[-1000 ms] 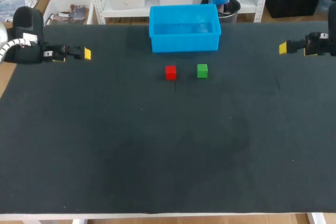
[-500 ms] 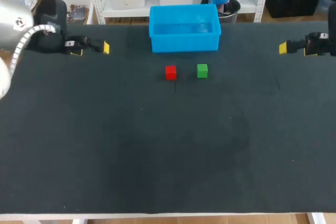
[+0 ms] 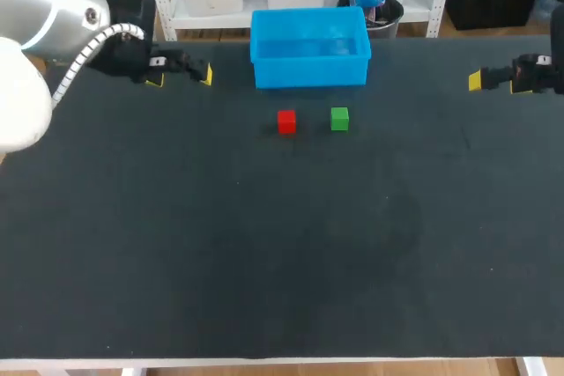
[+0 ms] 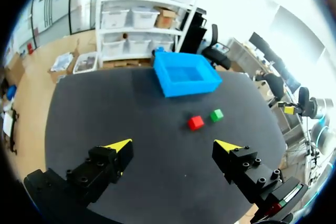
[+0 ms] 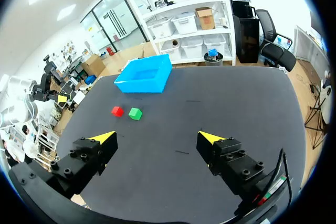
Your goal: Use the left arm to pick the red cube and place it into the blue plastic box first, then use the right arm to grasp the green cube and put it into the same blue plastic box after the first action is fully finished.
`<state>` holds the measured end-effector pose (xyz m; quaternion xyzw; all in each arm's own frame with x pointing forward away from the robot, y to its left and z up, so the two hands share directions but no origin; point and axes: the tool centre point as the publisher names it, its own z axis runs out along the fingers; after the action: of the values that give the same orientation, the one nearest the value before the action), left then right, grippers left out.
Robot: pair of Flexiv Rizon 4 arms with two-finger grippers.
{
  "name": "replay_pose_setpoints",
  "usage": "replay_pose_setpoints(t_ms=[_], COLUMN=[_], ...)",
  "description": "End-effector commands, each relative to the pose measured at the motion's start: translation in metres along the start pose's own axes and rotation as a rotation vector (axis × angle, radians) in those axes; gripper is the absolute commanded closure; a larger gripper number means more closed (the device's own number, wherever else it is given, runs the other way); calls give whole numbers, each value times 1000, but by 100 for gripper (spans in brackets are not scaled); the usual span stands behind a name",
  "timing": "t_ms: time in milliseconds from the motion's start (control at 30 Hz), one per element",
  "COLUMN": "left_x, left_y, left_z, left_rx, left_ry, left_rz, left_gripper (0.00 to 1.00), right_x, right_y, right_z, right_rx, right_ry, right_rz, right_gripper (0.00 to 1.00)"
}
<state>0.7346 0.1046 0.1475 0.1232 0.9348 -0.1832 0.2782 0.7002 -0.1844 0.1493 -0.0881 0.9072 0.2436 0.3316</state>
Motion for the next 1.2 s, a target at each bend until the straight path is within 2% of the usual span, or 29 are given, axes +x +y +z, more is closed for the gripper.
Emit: replay_pose_setpoints(t_ms=[33, 567, 800, 1200], left_x=[0, 0, -15, -27], left_y=[-1, -1, -26, -60], left_z=[0, 0, 16, 51], left_rx=[-38, -38, -80, -125], left_ry=[1, 1, 48, 127], left_rz=[-2, -2, 36, 19], left_gripper=[0, 0, 0, 0], right_x=[0, 0, 0, 0], right_y=[0, 0, 0, 0], right_z=[0, 0, 0, 0], right_rx=[1, 1, 1, 1], right_ry=[1, 1, 1, 1], right_rz=[0, 0, 0, 0], right_gripper=[0, 0, 0, 0])
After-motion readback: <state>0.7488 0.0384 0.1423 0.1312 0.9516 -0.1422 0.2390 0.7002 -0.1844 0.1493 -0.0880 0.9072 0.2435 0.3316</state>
